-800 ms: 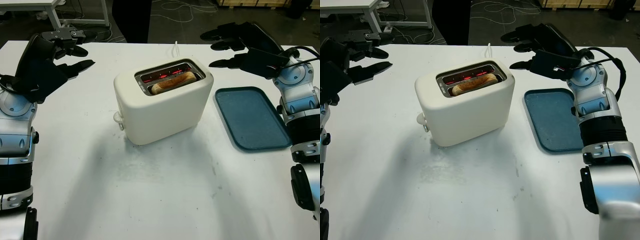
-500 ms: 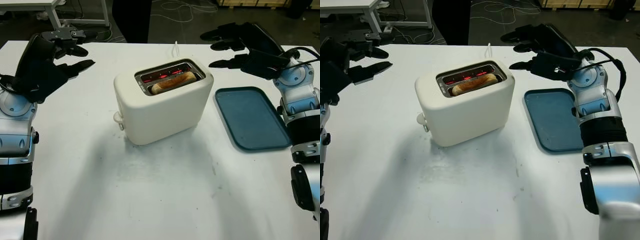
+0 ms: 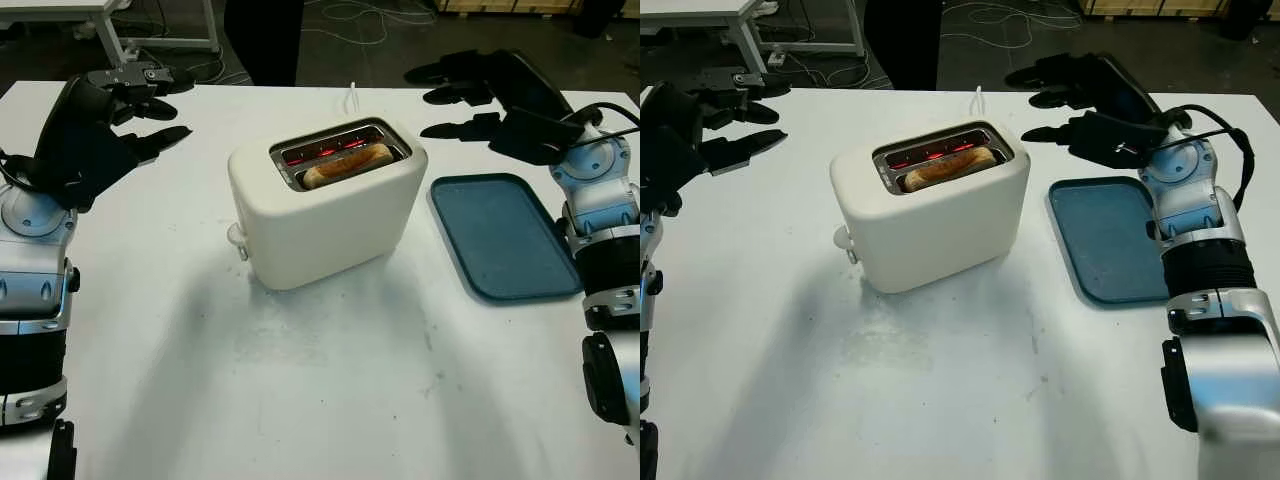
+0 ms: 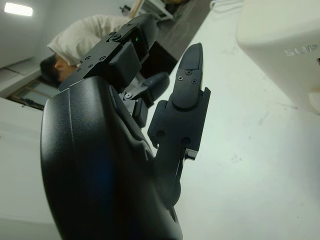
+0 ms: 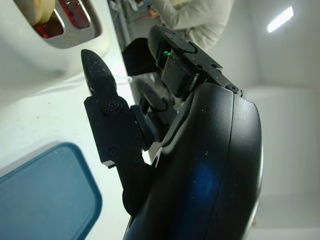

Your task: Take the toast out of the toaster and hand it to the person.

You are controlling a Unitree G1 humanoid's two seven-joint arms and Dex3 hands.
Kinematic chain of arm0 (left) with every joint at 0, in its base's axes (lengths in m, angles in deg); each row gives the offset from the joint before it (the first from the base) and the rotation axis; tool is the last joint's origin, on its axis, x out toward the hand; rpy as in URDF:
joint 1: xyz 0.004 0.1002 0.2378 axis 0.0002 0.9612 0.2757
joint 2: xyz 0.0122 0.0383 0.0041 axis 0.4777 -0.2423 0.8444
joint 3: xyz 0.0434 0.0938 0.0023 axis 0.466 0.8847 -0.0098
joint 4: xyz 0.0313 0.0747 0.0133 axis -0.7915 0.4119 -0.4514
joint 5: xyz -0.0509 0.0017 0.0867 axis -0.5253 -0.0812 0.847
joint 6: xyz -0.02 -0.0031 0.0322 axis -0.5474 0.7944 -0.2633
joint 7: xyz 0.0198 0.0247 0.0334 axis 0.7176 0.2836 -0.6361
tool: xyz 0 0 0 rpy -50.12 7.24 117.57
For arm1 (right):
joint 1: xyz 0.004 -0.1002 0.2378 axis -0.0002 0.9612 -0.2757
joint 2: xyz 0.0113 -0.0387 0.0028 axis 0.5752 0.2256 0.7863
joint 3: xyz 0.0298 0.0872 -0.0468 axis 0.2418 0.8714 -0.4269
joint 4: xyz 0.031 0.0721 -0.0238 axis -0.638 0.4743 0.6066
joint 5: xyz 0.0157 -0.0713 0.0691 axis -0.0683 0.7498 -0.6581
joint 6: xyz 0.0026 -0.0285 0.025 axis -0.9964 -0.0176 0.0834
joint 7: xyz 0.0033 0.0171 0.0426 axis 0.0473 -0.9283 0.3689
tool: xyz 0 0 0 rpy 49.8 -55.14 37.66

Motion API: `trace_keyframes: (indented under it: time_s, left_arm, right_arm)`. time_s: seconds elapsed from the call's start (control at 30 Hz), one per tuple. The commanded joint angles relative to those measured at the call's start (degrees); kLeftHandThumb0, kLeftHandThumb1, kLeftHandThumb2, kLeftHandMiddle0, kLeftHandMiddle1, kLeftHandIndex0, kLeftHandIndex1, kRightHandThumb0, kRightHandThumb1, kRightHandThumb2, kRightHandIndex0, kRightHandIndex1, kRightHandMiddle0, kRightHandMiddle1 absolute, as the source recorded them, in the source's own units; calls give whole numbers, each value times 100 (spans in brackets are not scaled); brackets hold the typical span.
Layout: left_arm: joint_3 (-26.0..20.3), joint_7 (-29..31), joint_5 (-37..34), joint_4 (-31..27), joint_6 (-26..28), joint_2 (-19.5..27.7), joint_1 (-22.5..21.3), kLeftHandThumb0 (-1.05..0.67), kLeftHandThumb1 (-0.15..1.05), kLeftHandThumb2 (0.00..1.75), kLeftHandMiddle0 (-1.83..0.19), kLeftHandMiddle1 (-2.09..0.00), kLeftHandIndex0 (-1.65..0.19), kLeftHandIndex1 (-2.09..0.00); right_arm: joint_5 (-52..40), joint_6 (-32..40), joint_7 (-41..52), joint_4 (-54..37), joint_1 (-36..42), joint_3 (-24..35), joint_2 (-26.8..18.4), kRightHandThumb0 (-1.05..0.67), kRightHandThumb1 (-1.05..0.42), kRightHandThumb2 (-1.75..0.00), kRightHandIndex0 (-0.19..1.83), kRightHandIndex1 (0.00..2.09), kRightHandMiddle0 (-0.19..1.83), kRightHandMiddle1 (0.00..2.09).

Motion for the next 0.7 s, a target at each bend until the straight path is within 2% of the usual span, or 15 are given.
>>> trace_keyframes:
  time_s: [0.0,0.33,0.67]
  left_arm:
    - [20,-22,-2,-84,23,-35,-23,-26,92,10,-34,-92,-66,-13]
    - [87,-48,58,-95,65,-35,-79,-26,91,10,-35,-94,-67,-15]
    - [65,6,-2,-116,64,-20,-38,-27,91,10,-33,-95,-65,-17]
  right_arm:
    - [-76,29,9,-97,83,77,-93,-36,-80,0,78,3,72,0]
    - [-70,327,12,-362,121,70,-44,-28,-79,0,78,2,71,0]
    - [-101,325,-13,-399,150,75,-8,-29,-79,0,79,2,72,0]
